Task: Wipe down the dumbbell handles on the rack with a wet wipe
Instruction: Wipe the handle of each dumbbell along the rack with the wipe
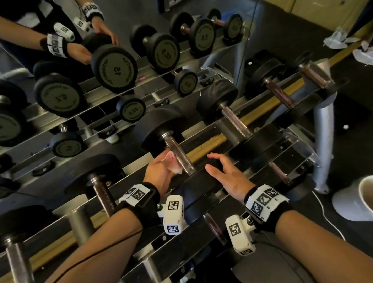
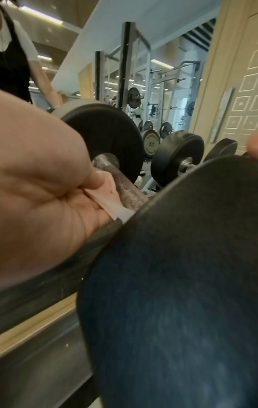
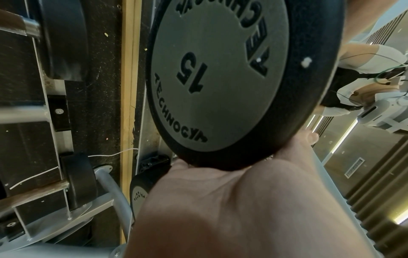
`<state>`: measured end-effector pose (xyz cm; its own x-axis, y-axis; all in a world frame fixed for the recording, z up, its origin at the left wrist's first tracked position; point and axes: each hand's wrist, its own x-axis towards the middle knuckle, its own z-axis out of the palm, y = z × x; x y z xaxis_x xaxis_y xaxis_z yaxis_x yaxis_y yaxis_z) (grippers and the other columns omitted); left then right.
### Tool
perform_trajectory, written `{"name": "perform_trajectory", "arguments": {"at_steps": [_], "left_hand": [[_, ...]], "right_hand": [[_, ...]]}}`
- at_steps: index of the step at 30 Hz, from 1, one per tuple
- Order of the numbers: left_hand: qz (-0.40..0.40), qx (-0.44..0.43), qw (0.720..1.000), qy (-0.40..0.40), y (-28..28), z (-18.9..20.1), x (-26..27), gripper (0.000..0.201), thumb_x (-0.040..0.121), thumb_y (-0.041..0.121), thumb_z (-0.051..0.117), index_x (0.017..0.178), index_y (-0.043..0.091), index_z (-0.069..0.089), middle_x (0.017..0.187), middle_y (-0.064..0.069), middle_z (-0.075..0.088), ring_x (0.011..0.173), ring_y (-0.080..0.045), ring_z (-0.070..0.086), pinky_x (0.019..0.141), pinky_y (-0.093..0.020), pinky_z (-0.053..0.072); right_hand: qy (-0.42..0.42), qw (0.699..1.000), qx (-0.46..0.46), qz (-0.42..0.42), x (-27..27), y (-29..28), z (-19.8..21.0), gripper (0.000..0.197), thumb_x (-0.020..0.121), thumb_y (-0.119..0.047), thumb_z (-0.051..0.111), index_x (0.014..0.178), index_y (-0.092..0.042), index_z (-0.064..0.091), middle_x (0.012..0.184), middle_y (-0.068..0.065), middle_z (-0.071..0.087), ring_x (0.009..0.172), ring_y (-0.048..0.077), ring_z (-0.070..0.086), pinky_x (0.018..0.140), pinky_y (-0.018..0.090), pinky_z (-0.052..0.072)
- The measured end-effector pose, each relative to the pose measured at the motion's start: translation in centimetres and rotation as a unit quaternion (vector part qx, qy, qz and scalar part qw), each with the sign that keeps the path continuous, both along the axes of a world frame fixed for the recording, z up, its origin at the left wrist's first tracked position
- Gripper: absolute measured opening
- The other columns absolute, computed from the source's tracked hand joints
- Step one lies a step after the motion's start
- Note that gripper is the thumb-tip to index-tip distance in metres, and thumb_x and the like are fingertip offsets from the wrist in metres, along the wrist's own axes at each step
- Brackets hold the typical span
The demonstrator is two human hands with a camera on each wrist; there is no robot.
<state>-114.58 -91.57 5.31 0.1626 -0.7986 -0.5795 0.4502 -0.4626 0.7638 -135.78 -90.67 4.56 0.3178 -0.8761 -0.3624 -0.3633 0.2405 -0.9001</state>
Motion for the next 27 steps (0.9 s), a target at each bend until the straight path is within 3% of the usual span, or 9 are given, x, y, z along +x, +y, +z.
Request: {"name": "perform_trajectory", "arguments": {"at_steps": [2, 5, 10, 12, 14, 18, 22, 25, 27], "left_hand": [[-0.020, 0.007, 1.000, -0.004, 0.7, 0.0, 0.3, 0.023, 0.103, 0.004, 0.046, 0.108, 0.009, 0.068, 0.094, -0.008, 0.076, 0.085, -0.017, 0.074, 0.072, -0.027, 0.059], [-0.033, 0.045, 0.998, -0.043, 1.4, -0.2, 1.4, 0.021, 0.101, 0.006, 0.048, 0.106, 0.006, 0.069, 0.098, -0.016, 0.073, 0.089, -0.025, 0.072, 0.082, -0.035, 0.058], [0.012, 0.099, 0.992, -0.078, 0.9, -0.8, 3.7, 0.035, 0.104, -0.001, 0.031, 0.123, -0.012, 0.058, 0.117, -0.030, 0.062, 0.093, -0.036, 0.062, 0.076, -0.035, 0.052], [0.047, 0.097, 0.992, -0.072, 0.1, -0.7, 3.3, 0.038, 0.105, 0.001, 0.029, 0.134, -0.012, 0.050, 0.127, -0.030, 0.057, 0.098, -0.036, 0.060, 0.082, -0.037, 0.051], [0.070, 0.074, 0.993, -0.061, -0.6, -0.6, 2.7, 0.034, 0.105, 0.003, 0.037, 0.134, -0.006, 0.054, 0.121, -0.023, 0.062, 0.091, -0.028, 0.063, 0.085, -0.035, 0.051], [0.043, 0.002, 0.996, -0.072, -1.1, -0.3, 1.5, 0.021, 0.103, 0.010, 0.048, 0.111, 0.011, 0.068, 0.089, -0.003, 0.076, 0.079, -0.015, 0.072, 0.072, -0.027, 0.059], [-0.044, -0.030, 0.988, -0.142, -0.7, -0.2, 0.9, 0.029, 0.104, 0.020, 0.052, 0.125, 0.009, 0.067, 0.120, -0.014, 0.070, 0.110, -0.026, 0.066, 0.103, -0.042, 0.051], [-0.088, -0.033, 0.974, -0.208, -0.3, -0.3, 0.9, 0.030, 0.103, 0.026, 0.052, 0.126, 0.014, 0.068, 0.118, -0.010, 0.071, 0.114, -0.024, 0.065, 0.109, -0.045, 0.046], [-0.106, -0.022, 0.974, -0.198, 0.0, -0.1, 0.8, 0.030, 0.103, 0.028, 0.053, 0.123, 0.013, 0.069, 0.117, -0.012, 0.072, 0.111, -0.021, 0.068, 0.109, -0.043, 0.046]], "right_hand": [[-0.006, 1.000, 0.007, -0.003, 0.1, 0.1, 0.1, 0.047, 0.092, -0.053, 0.055, 0.135, -0.041, 0.040, 0.132, -0.001, 0.051, 0.117, 0.019, 0.055, 0.104, 0.045, 0.046], [-0.003, 1.000, 0.004, -0.004, 0.1, 0.1, 0.3, 0.048, 0.092, -0.052, 0.055, 0.136, -0.039, 0.040, 0.133, 0.000, 0.051, 0.115, 0.018, 0.056, 0.103, 0.043, 0.047], [-0.003, 1.000, 0.006, -0.011, 0.2, 0.2, 0.4, 0.046, 0.094, -0.048, 0.056, 0.137, -0.037, 0.041, 0.132, -0.001, 0.052, 0.116, 0.017, 0.056, 0.104, 0.042, 0.046], [0.000, 1.000, 0.000, -0.011, 0.2, 0.2, 0.5, 0.046, 0.094, -0.048, 0.056, 0.136, -0.036, 0.041, 0.133, -0.002, 0.051, 0.118, 0.016, 0.054, 0.106, 0.041, 0.045], [0.000, 1.000, -0.001, -0.006, 0.2, 0.2, 0.5, 0.046, 0.094, -0.049, 0.055, 0.136, -0.037, 0.041, 0.134, -0.003, 0.049, 0.117, 0.015, 0.053, 0.105, 0.041, 0.045], [-0.009, 1.000, 0.002, -0.004, 0.1, 0.2, 0.6, 0.047, 0.094, -0.049, 0.055, 0.136, -0.037, 0.040, 0.133, -0.003, 0.049, 0.117, 0.016, 0.054, 0.105, 0.043, 0.046], [-0.013, 1.000, 0.007, -0.005, 0.1, 0.2, 0.5, 0.048, 0.093, -0.050, 0.055, 0.137, -0.037, 0.040, 0.133, -0.001, 0.050, 0.117, 0.018, 0.056, 0.104, 0.045, 0.047], [-0.010, 1.000, 0.004, -0.004, 0.1, 0.2, 0.5, 0.047, 0.093, -0.050, 0.055, 0.136, -0.038, 0.040, 0.133, -0.001, 0.050, 0.118, 0.018, 0.055, 0.104, 0.045, 0.047], [-0.010, 1.000, 0.002, -0.007, 0.1, 0.1, 0.3, 0.046, 0.093, -0.049, 0.055, 0.135, -0.038, 0.040, 0.134, 0.000, 0.050, 0.118, 0.018, 0.055, 0.104, 0.045, 0.047]]}}
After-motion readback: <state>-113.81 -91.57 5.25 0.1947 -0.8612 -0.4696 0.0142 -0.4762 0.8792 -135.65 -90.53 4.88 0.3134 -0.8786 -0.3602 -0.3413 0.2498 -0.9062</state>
